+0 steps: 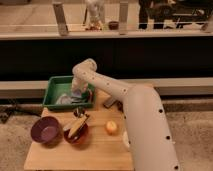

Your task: Wipe tray with sponge

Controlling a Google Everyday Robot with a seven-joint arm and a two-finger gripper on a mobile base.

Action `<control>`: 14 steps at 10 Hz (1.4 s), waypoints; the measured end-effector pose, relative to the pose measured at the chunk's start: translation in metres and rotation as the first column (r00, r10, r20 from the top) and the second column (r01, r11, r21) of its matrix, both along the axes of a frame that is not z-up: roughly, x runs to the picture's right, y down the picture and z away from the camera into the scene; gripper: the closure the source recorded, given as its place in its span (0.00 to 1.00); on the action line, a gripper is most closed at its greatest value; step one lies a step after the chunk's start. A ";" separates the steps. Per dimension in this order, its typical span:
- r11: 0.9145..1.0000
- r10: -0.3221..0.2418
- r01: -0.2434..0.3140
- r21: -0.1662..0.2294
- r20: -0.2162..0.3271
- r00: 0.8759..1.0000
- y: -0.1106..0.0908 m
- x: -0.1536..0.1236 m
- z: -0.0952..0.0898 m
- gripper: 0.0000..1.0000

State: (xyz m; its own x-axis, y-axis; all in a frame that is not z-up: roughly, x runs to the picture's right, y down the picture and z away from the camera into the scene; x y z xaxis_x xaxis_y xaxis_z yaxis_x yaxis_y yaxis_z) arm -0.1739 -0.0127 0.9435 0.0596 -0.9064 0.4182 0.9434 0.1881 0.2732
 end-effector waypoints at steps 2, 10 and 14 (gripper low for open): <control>1.000 0.011 -0.011 -0.012 -0.025 1.000 0.003 0.011 0.000 1.00; 1.000 0.013 -0.014 -0.013 -0.054 0.998 -0.031 0.022 0.037 1.00; 0.999 -0.044 0.045 -0.028 0.037 0.998 -0.034 -0.030 0.055 1.00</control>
